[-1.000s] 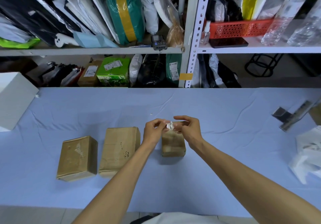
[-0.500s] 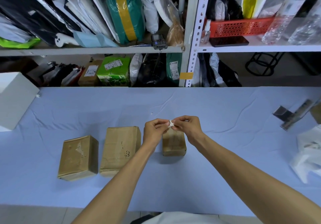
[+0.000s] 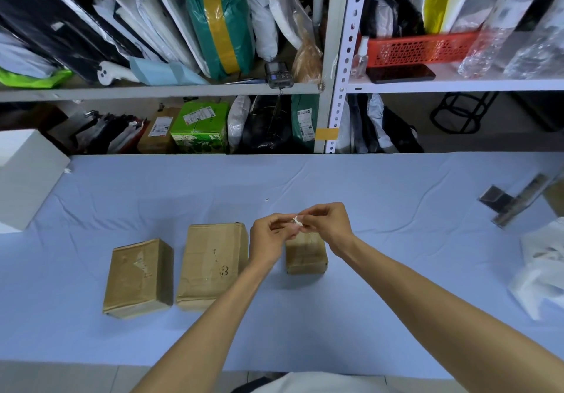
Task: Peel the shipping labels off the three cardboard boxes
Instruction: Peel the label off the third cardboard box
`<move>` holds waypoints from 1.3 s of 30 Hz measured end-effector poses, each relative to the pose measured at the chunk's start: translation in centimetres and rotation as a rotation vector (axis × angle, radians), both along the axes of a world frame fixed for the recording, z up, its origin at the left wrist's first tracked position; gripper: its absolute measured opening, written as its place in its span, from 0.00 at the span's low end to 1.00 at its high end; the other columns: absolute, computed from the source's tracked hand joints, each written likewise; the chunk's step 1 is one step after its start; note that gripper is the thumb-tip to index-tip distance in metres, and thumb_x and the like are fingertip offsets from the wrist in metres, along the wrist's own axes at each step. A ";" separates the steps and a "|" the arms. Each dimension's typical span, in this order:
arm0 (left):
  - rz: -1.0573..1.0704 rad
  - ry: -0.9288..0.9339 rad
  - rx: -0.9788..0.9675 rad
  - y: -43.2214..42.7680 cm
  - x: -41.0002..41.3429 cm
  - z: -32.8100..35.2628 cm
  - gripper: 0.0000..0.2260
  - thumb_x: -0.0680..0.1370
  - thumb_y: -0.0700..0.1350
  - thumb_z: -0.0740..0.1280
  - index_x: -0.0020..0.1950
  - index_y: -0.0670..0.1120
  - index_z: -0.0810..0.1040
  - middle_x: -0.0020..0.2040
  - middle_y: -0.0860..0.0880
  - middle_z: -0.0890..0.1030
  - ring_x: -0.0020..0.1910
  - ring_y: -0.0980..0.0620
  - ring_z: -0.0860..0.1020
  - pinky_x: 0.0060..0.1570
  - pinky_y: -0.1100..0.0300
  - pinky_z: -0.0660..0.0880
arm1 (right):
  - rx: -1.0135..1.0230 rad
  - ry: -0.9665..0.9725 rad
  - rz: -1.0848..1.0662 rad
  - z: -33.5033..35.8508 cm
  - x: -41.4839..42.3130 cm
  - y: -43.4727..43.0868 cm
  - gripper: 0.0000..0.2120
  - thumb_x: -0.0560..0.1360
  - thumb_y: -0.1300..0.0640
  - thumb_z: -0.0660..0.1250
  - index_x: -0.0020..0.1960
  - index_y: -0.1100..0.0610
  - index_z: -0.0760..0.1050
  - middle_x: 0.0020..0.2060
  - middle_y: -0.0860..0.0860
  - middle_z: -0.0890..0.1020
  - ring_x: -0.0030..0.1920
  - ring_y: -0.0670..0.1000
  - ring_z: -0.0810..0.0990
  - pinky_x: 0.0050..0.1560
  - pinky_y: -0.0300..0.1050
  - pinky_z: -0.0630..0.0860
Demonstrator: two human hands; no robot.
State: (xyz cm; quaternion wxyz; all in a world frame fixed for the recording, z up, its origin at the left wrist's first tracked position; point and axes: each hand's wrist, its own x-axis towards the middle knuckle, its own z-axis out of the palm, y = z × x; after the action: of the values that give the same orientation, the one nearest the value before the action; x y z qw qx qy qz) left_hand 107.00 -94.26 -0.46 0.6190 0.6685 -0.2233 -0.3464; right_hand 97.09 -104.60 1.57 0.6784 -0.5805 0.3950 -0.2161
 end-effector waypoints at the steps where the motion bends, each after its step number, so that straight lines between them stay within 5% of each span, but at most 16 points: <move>1: 0.009 -0.025 0.009 0.0 0.2 0.2 0.06 0.71 0.35 0.74 0.45 0.43 0.84 0.39 0.43 0.85 0.39 0.47 0.84 0.43 0.56 0.81 | 0.016 -0.020 0.028 0.0 -0.1 0.1 0.02 0.69 0.68 0.72 0.40 0.65 0.83 0.37 0.60 0.85 0.40 0.57 0.85 0.44 0.44 0.82; 4: 0.019 -0.096 0.055 0.1 0.9 0.6 0.04 0.70 0.36 0.75 0.43 0.40 0.84 0.37 0.43 0.85 0.36 0.49 0.83 0.43 0.55 0.82 | 0.049 -0.035 0.087 0.2 0.0 0.5 0.06 0.69 0.68 0.73 0.46 0.66 0.83 0.41 0.60 0.85 0.44 0.55 0.86 0.49 0.43 0.81; 9: 0.026 -0.174 0.130 0.3 1.1 0.7 0.03 0.69 0.36 0.75 0.40 0.42 0.84 0.32 0.49 0.84 0.34 0.56 0.83 0.35 0.69 0.75 | -0.111 0.066 0.177 0.1 -0.3 0.6 0.06 0.70 0.66 0.72 0.47 0.63 0.84 0.41 0.55 0.86 0.45 0.50 0.85 0.51 0.40 0.80; 13: 0.006 -0.281 0.209 0.4 0.7 0.2 0.03 0.71 0.37 0.74 0.39 0.43 0.83 0.34 0.48 0.84 0.37 0.52 0.84 0.42 0.57 0.79 | -0.373 0.208 0.294 0.2 -0.7 0.8 0.06 0.73 0.62 0.68 0.44 0.57 0.85 0.36 0.49 0.86 0.37 0.46 0.84 0.40 0.32 0.76; 15: 0.009 -0.347 0.233 0.3 0.6 0.3 0.04 0.71 0.37 0.73 0.37 0.43 0.83 0.33 0.49 0.84 0.34 0.54 0.82 0.39 0.59 0.79 | -0.441 0.249 0.306 0.2 -0.6 1.0 0.08 0.74 0.62 0.66 0.42 0.57 0.84 0.35 0.51 0.85 0.34 0.46 0.84 0.40 0.37 0.77; 19: 0.048 -0.297 0.196 -0.1 0.7 1.0 0.06 0.72 0.35 0.73 0.36 0.42 0.81 0.32 0.47 0.82 0.31 0.56 0.79 0.33 0.69 0.74 | -0.422 0.221 0.244 0.7 -0.1 0.9 0.07 0.75 0.62 0.67 0.44 0.62 0.83 0.36 0.53 0.85 0.34 0.46 0.84 0.42 0.43 0.79; 26: 0.068 -0.175 0.134 -0.4 0.6 0.9 0.06 0.72 0.32 0.71 0.37 0.40 0.79 0.33 0.44 0.82 0.33 0.49 0.80 0.36 0.62 0.79 | -0.345 0.156 0.204 1.3 0.0 0.5 0.04 0.70 0.65 0.69 0.41 0.62 0.83 0.34 0.54 0.85 0.35 0.49 0.85 0.42 0.42 0.82; 30: 0.066 0.037 0.081 -0.8 0.3 1.0 0.05 0.71 0.36 0.74 0.40 0.41 0.80 0.35 0.45 0.84 0.35 0.48 0.83 0.41 0.59 0.81 | -0.354 0.149 0.101 1.5 -0.3 0.2 0.03 0.68 0.68 0.69 0.38 0.64 0.81 0.31 0.55 0.84 0.32 0.51 0.84 0.42 0.51 0.83; 39: 0.033 0.019 0.145 -2.5 0.3 2.1 0.03 0.70 0.38 0.75 0.41 0.41 0.83 0.38 0.43 0.85 0.39 0.46 0.84 0.44 0.59 0.81 | -0.368 0.154 -0.015 2.0 -0.7 -0.3 0.03 0.69 0.67 0.70 0.37 0.64 0.82 0.30 0.55 0.83 0.31 0.50 0.84 0.39 0.48 0.83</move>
State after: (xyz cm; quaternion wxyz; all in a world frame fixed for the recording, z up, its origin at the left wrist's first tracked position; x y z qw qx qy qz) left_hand 107.31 -96.73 1.66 0.5767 0.7120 -0.1805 -0.3576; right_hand 96.35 -104.87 3.54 0.5270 -0.7065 0.4039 -0.2449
